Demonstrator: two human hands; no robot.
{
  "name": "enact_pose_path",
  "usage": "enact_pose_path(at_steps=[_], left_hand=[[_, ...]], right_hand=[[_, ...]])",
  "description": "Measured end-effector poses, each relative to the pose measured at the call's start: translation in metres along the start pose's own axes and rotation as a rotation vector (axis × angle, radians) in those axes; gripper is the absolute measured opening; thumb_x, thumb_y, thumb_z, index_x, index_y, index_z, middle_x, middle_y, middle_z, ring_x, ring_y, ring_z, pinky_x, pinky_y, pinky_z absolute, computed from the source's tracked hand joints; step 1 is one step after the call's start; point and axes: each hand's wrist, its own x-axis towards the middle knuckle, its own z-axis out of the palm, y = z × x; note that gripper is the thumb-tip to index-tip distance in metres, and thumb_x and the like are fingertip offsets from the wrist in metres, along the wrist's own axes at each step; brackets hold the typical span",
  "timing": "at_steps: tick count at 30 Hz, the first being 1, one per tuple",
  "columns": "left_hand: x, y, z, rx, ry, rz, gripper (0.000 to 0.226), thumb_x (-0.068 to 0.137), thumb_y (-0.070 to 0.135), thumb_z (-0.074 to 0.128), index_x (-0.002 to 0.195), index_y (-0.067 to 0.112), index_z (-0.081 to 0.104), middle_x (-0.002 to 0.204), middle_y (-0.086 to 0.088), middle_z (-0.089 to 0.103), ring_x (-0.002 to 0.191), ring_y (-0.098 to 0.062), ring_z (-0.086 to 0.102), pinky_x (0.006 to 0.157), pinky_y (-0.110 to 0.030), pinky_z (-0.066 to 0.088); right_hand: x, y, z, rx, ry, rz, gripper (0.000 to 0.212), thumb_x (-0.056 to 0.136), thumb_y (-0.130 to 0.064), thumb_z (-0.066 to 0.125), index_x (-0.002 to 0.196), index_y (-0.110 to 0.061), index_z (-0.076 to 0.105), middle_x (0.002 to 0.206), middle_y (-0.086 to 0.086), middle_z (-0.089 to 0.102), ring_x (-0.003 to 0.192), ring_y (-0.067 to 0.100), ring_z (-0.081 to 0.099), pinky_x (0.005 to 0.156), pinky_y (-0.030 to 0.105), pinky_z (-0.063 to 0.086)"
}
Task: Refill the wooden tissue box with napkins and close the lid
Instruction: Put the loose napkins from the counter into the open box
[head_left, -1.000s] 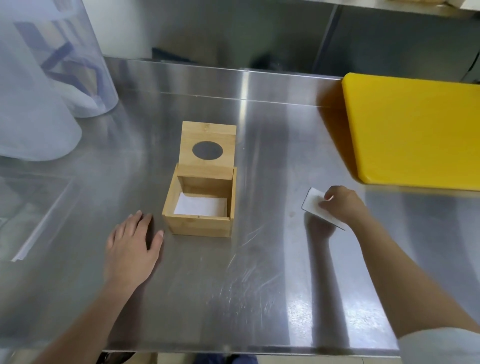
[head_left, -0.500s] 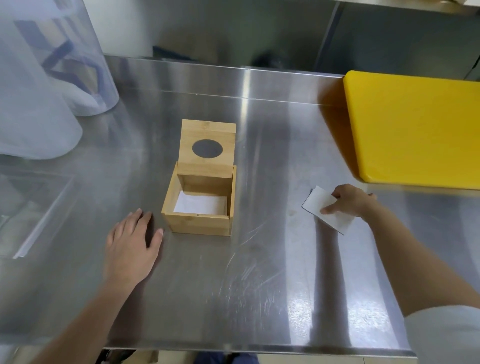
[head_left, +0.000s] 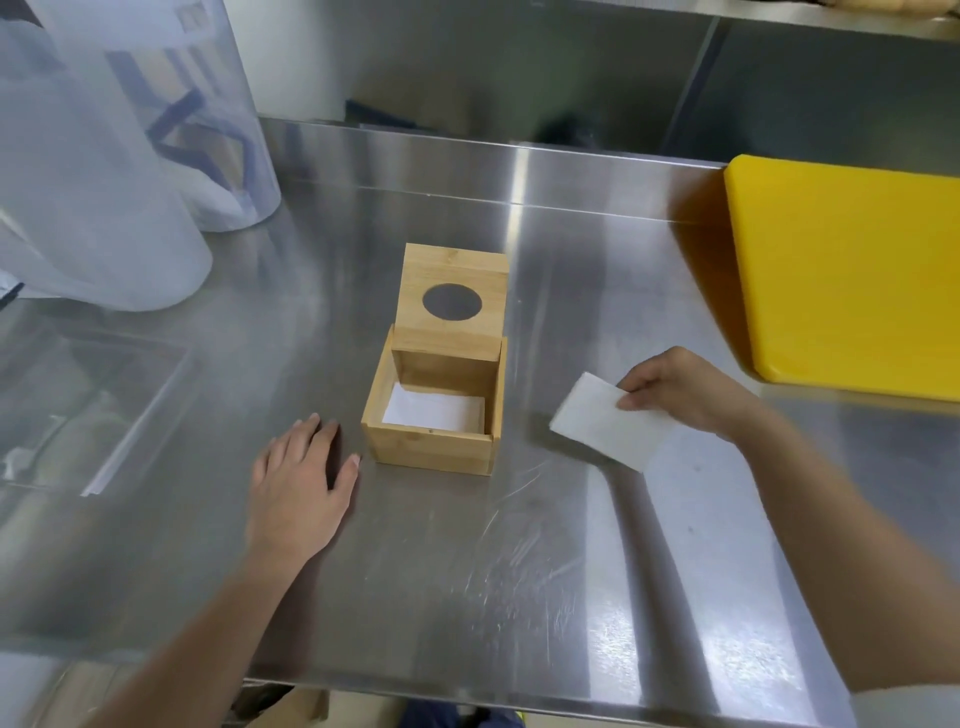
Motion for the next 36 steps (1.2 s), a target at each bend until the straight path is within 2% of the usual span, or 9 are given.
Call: enact_pose_path(at_steps=[2, 7, 14, 17, 20, 25, 27, 31, 36], left_hand=[[0.0, 0.0, 0.0, -0.002, 0.002, 0.0, 0.043, 0.086, 0.03, 0.058, 0.123, 0.009, 0.053, 0.134, -0.015, 0.052, 0.122, -0.035, 0.045, 0.099, -0.051, 0.032], [0.0, 0.0, 0.0, 0.002, 0.009, 0.01, 0.043, 0.087, 0.033, 0.055, 0.123, 0.01, 0.053, 0.134, -0.014, 0.052, 0.123, -0.034, 0.045, 0.101, -0.05, 0.031], [-0.002, -0.001, -0.002, -0.023, 0.001, 0.021, 0.053, 0.085, 0.043, 0.037, 0.124, 0.012, 0.052, 0.135, -0.012, 0.051, 0.125, -0.033, 0.043, 0.103, -0.048, 0.029], [-0.001, -0.002, -0.001, -0.013, -0.005, 0.025, 0.051, 0.088, 0.044, 0.039, 0.125, 0.012, 0.052, 0.136, -0.011, 0.05, 0.126, -0.031, 0.042, 0.104, -0.046, 0.028], [-0.001, -0.006, -0.001, 0.004, -0.002, 0.04, 0.046, 0.09, 0.04, 0.047, 0.126, 0.013, 0.05, 0.137, -0.011, 0.05, 0.128, -0.029, 0.041, 0.106, -0.044, 0.026], [0.0, -0.003, 0.0, 0.015, -0.018, 0.05, 0.047, 0.09, 0.042, 0.045, 0.128, 0.014, 0.048, 0.138, -0.01, 0.048, 0.13, -0.028, 0.039, 0.108, -0.043, 0.023], [0.0, -0.004, 0.001, 0.016, -0.016, 0.052, 0.047, 0.09, 0.042, 0.046, 0.129, 0.014, 0.048, 0.139, -0.01, 0.048, 0.13, -0.027, 0.038, 0.108, -0.043, 0.022], [-0.001, -0.004, 0.001, 0.005, -0.001, 0.058, 0.047, 0.09, 0.041, 0.045, 0.127, 0.012, 0.049, 0.138, -0.011, 0.049, 0.129, -0.028, 0.04, 0.108, -0.044, 0.024], [-0.001, -0.004, 0.001, 0.018, 0.006, 0.073, 0.048, 0.091, 0.041, 0.044, 0.129, 0.013, 0.048, 0.139, -0.01, 0.048, 0.13, -0.027, 0.038, 0.108, -0.043, 0.023]], right_hand=[[-0.002, -0.025, 0.003, 0.086, -0.053, -0.066, 0.014, 0.076, -0.015, 0.072, 0.067, -0.026, 0.068, 0.074, -0.006, 0.068, 0.062, 0.007, 0.061, 0.056, 0.015, 0.048], [-0.004, -0.086, 0.016, 0.324, -0.167, -0.237, 0.02, 0.069, -0.008, 0.078, 0.061, -0.025, 0.068, 0.056, -0.013, 0.066, 0.052, -0.007, 0.059, 0.048, 0.002, 0.04], [0.007, -0.131, 0.033, 0.457, -0.366, -0.364, 0.011, 0.067, -0.006, 0.077, 0.07, -0.016, 0.074, 0.06, -0.01, 0.07, 0.064, 0.003, 0.062, 0.068, 0.013, 0.05], [0.015, -0.136, 0.046, 0.34, -0.367, -0.321, 0.006, 0.071, -0.007, 0.075, 0.075, -0.011, 0.074, 0.065, -0.007, 0.068, 0.066, 0.005, 0.059, 0.063, 0.013, 0.046], [0.024, -0.136, 0.061, -0.006, -0.25, -0.312, 0.005, 0.077, -0.015, 0.072, 0.081, -0.013, 0.073, 0.081, -0.005, 0.059, 0.079, 0.014, 0.055, 0.064, 0.019, 0.044], [0.029, -0.137, 0.072, -0.096, -0.1, -0.326, 0.013, 0.08, -0.02, 0.069, 0.089, -0.014, 0.074, 0.073, -0.015, 0.05, 0.081, 0.016, 0.051, 0.063, 0.021, 0.042], [0.031, -0.14, 0.079, -0.179, -0.047, -0.351, 0.014, 0.081, -0.023, 0.067, 0.091, -0.015, 0.074, 0.075, -0.013, 0.052, 0.083, 0.017, 0.052, 0.065, 0.027, 0.043], [0.038, -0.144, 0.096, -0.289, 0.074, -0.331, 0.015, 0.083, -0.027, 0.063, 0.089, -0.019, 0.074, 0.09, -0.006, 0.063, 0.081, 0.013, 0.051, 0.058, 0.023, 0.037], [0.041, -0.142, 0.108, -0.44, 0.128, -0.299, 0.018, 0.087, -0.028, 0.058, 0.094, -0.018, 0.07, 0.097, 0.002, 0.069, 0.086, 0.021, 0.061, 0.068, 0.031, 0.05]])
